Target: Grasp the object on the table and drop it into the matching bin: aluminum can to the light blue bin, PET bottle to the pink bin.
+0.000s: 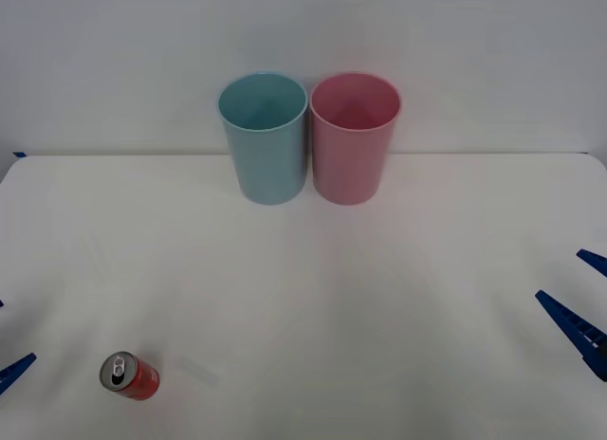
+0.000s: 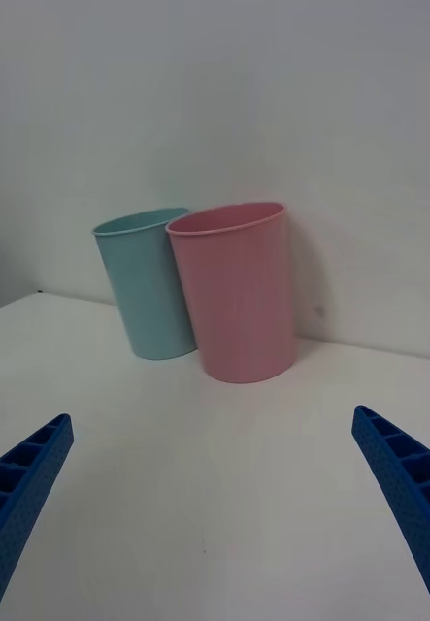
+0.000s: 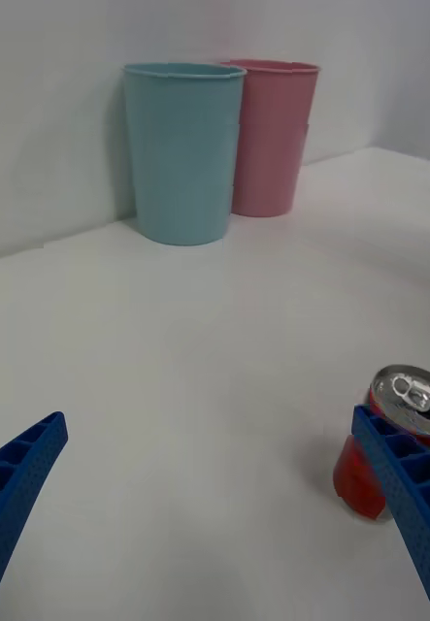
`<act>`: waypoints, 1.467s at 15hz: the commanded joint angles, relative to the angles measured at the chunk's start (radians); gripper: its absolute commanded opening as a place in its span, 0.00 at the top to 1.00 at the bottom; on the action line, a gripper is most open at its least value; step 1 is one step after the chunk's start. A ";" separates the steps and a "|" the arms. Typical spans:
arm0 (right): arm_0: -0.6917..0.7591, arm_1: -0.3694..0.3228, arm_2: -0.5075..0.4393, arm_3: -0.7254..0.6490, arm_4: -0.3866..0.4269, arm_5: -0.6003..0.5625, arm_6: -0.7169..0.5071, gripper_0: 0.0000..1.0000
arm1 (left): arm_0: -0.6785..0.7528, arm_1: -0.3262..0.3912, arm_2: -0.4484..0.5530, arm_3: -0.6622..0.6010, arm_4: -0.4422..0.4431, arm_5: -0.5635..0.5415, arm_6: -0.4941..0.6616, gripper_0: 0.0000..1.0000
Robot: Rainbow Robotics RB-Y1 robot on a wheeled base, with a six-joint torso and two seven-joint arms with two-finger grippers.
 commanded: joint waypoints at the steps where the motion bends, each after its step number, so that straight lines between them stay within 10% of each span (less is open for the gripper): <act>1: 0.000 0.000 0.000 0.000 0.000 0.000 0.000 0.00 | 0.004 0.009 -0.007 0.002 -0.036 -0.038 -0.023 0.00; 9: 0.000 0.000 0.000 0.000 0.000 0.000 0.000 0.00 | 0.015 0.022 -0.070 0.002 -0.151 -0.066 -0.130 0.00; 22: 0.000 0.000 0.000 0.000 0.000 0.000 0.000 0.00 | 0.015 -0.047 -0.208 0.056 -0.047 -0.025 -0.265 0.00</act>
